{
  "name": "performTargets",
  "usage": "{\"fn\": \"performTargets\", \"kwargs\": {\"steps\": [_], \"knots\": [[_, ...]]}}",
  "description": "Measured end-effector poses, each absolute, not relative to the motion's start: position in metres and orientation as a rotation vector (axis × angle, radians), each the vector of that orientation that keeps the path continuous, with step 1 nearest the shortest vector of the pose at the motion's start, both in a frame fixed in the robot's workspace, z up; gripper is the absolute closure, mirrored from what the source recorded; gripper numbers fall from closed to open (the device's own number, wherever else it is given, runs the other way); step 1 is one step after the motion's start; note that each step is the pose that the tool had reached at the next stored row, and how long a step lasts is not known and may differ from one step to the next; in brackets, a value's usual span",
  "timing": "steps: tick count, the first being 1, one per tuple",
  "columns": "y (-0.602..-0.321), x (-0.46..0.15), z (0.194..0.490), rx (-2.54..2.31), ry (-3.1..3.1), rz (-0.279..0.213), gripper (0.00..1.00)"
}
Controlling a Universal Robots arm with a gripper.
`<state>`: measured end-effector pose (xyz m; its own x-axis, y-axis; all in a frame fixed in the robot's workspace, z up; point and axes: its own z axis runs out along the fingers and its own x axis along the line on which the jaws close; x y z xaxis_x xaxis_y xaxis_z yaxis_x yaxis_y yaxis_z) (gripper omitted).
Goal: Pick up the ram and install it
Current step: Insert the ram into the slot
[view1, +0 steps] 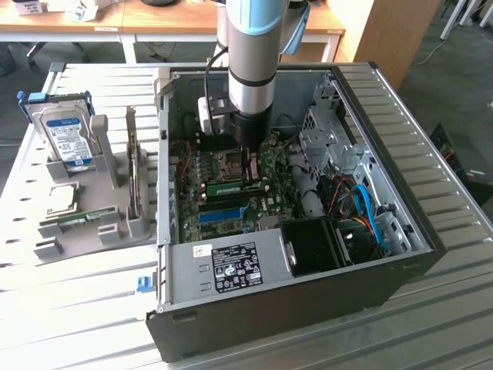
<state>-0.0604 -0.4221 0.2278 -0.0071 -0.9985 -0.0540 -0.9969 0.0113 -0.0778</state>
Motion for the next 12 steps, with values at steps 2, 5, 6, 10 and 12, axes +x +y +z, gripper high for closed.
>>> {"fn": "performTargets", "kwargs": {"steps": [2, 5, 6, 10, 12], "knots": [[-0.4221, -0.0604, 0.2275, -2.145, 2.165, -0.026, 0.88], [-0.4221, -0.0604, 0.227, -2.146, 2.165, -0.026, 0.88], [-0.4221, -0.0604, 0.2268, -2.145, 2.165, -0.026, 0.88], [-0.4221, -0.0604, 0.2256, -2.145, 2.165, -0.026, 0.88], [-0.4222, -0.0604, 0.225, -2.145, 2.165, -0.026, 0.88]]}}
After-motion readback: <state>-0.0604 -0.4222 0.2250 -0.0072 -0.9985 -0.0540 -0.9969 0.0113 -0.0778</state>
